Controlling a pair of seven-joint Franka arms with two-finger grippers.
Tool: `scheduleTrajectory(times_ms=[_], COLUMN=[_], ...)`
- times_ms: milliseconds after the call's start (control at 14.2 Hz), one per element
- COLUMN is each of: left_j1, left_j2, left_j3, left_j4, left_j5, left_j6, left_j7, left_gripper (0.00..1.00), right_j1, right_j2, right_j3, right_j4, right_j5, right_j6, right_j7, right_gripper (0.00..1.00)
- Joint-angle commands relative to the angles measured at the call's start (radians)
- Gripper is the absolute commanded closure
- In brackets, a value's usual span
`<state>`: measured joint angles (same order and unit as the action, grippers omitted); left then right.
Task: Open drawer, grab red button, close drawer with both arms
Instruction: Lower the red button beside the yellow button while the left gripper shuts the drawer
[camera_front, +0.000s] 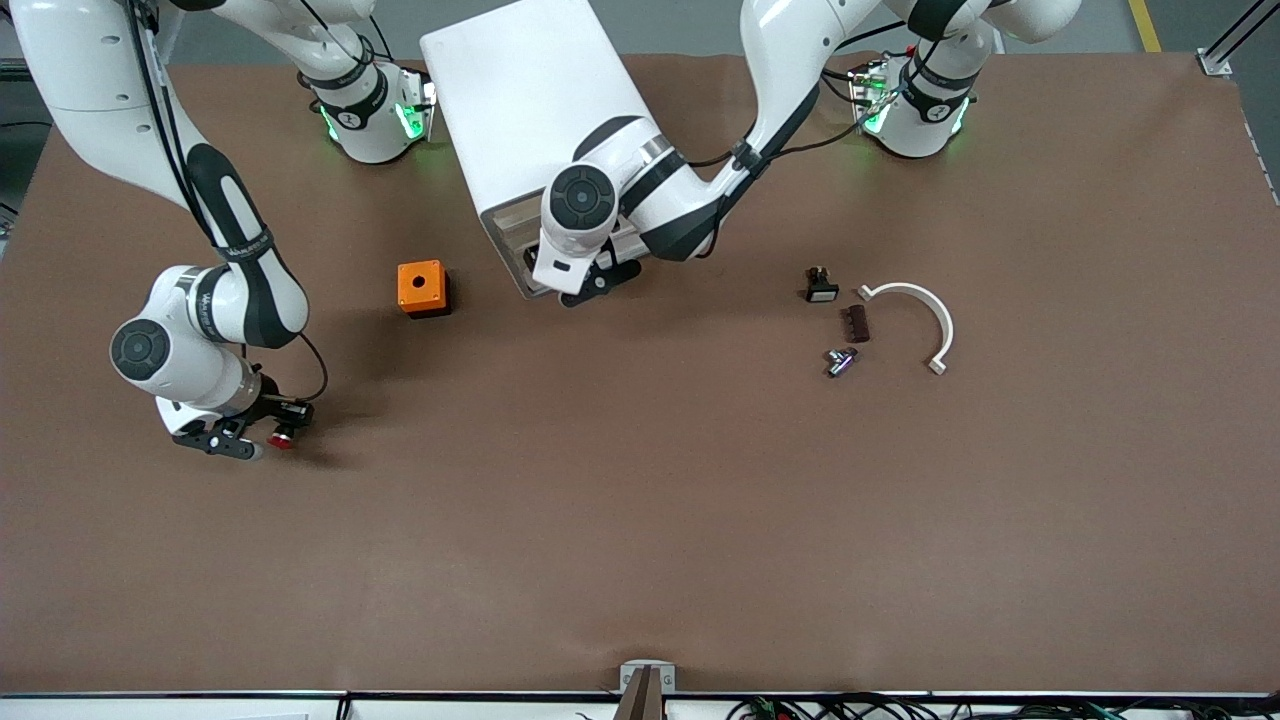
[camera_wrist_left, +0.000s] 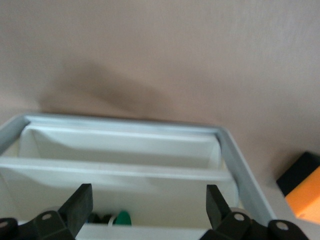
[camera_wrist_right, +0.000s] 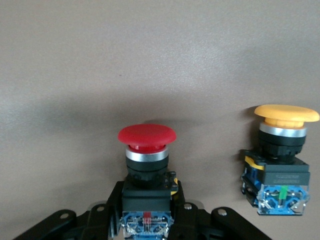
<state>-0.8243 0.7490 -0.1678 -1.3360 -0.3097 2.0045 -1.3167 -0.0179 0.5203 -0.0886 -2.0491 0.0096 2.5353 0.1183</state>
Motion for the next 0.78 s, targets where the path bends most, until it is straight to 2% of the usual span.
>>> scheduleTrajectory(times_ms=[0, 141, 424, 706], left_j1=[0.077, 0.144, 0.241, 0.351], left_j2=[-0.022, -0.056, -0.128, -0.218], left_j3=[0.011, 0.017, 0.017, 0.017], left_j4=[0.003, 0.003, -0.002, -0.009], left_j5=[-0.006, -0.002, 0.096, 0.115], left_j6=[0.000, -0.001, -0.022, -0.249], left_j7=[0.010, 0.005, 0.092, 0.365], left_gripper=[0.00, 0.00, 0.00, 0.00], right_j1=[-0.031, -0.031, -0.033, -0.033], right_j2=[0.012, 0.014, 0.017, 0.027], right_j3=[0.021, 0.021, 0.021, 0.021], right_j4=[0.021, 0.029, 0.036, 0.040], right_j5=[-0.010, -0.010, -0.010, 0.000], right_j6=[0.000, -0.001, -0.001, 0.000], right_j7=[-0.022, -0.022, -0.061, -0.077], right_gripper=[1.00, 1.00, 1.00, 1.00])
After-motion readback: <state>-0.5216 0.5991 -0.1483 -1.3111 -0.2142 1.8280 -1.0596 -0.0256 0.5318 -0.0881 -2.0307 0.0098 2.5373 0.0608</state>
